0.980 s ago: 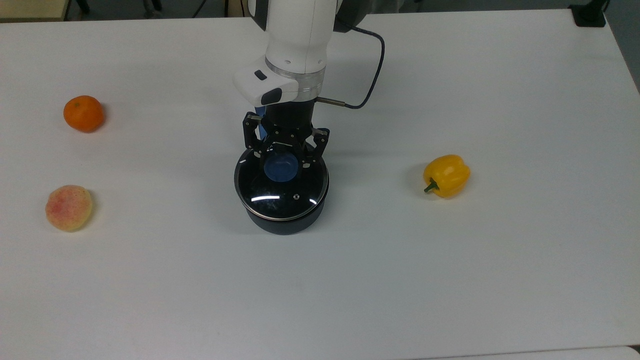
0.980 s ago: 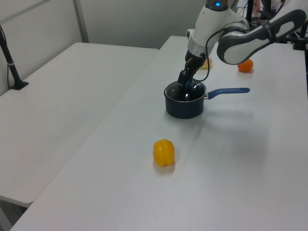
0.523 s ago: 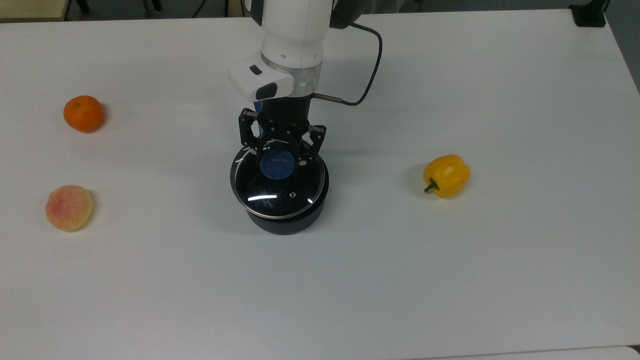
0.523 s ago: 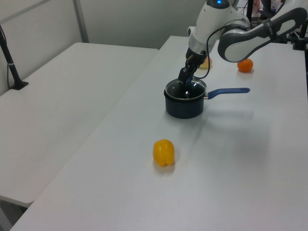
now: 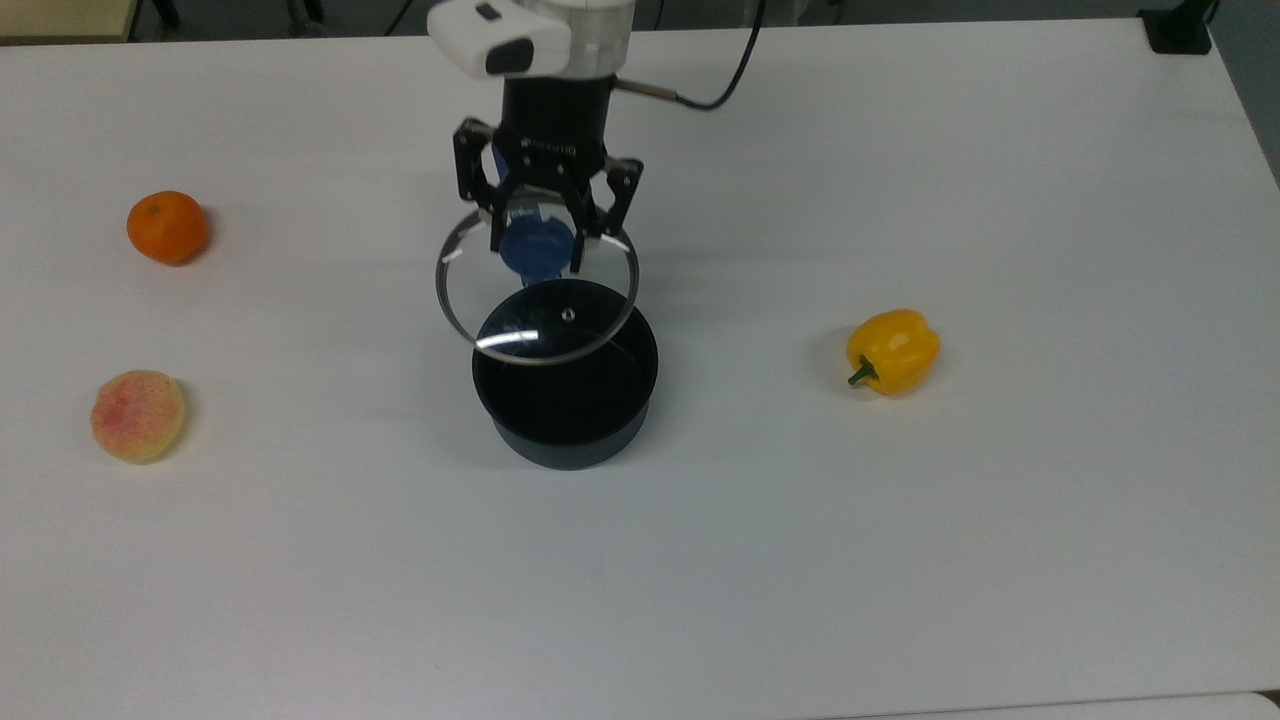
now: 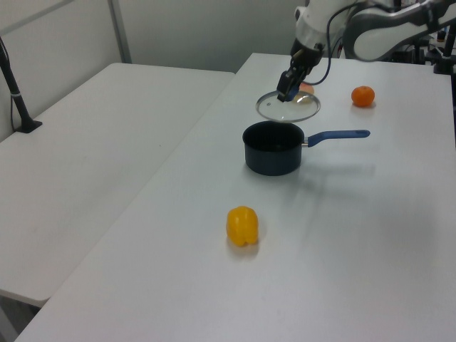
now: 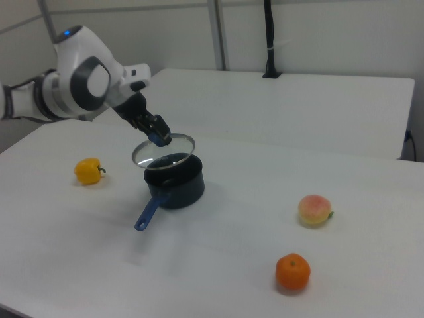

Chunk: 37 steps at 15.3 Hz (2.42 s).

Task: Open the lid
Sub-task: 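Lift the glass lid up off the saucepan rim, then carry the lid beside the saucepan and lower it onto the table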

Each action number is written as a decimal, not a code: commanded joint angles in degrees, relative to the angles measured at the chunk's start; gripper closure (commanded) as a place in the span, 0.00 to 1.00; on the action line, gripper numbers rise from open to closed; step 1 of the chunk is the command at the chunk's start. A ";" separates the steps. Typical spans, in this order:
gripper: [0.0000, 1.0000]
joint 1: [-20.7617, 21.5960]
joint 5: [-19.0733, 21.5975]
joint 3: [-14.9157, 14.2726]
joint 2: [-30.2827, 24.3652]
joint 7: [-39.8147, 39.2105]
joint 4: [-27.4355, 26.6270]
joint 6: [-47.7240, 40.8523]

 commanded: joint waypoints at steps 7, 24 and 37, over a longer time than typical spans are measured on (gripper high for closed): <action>0.98 0.36 5.74 5.27 -14.32 -10.47 -7.32 -25.71; 0.98 -0.34 12.08 10.63 -15.30 -13.49 -27.18 -10.39; 0.93 -1.75 11.29 10.63 -11.52 -9.35 -31.24 3.26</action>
